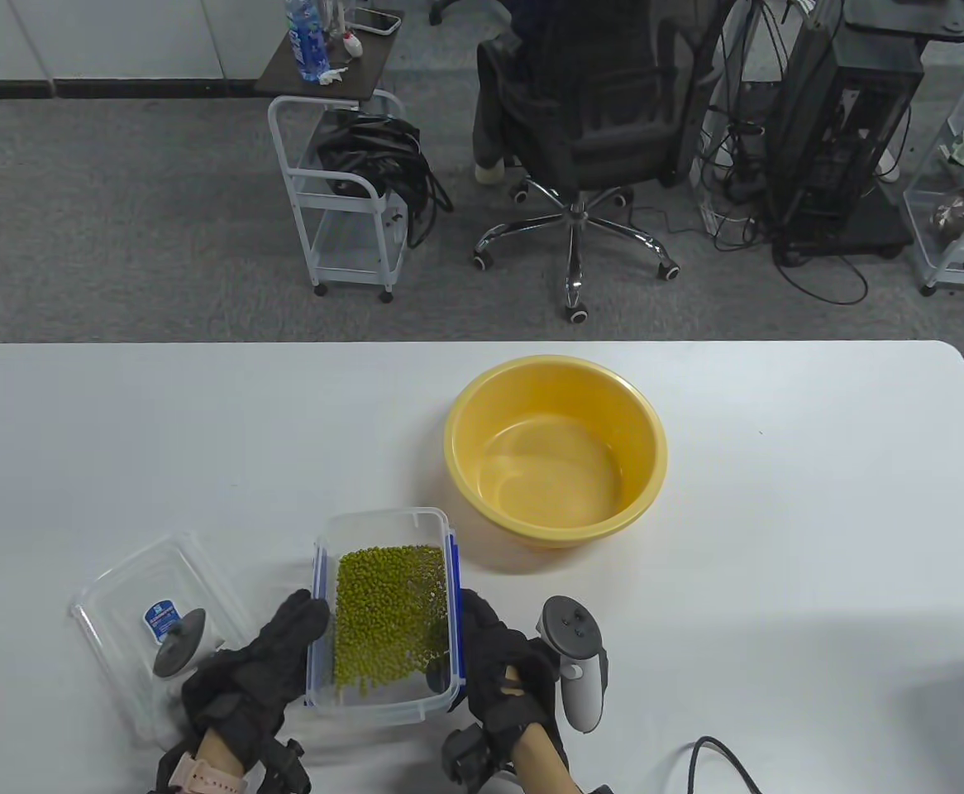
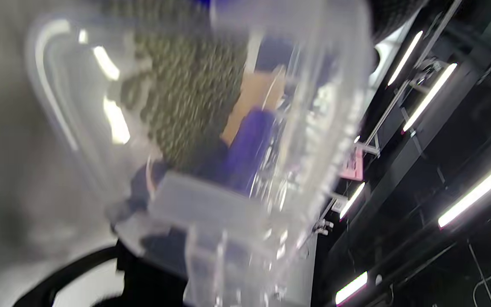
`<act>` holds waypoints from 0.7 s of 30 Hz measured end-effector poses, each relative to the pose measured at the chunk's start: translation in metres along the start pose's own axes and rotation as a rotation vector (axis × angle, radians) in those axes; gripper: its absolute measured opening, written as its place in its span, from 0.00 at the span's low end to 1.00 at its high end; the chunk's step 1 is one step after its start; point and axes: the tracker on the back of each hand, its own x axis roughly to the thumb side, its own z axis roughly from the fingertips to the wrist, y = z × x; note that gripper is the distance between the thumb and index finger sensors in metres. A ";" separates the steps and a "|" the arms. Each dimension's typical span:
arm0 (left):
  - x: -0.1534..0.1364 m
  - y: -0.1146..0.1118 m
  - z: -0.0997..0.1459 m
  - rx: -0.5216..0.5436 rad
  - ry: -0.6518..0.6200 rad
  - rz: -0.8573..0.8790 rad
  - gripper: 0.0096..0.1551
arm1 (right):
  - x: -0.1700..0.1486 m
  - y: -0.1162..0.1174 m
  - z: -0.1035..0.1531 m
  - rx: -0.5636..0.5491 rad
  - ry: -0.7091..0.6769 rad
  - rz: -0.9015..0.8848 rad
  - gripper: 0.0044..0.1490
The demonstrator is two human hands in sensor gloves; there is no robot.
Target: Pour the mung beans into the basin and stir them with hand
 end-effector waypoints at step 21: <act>0.004 0.002 0.008 0.027 -0.064 0.064 0.59 | 0.022 -0.132 -0.018 -0.766 0.198 -0.212 0.55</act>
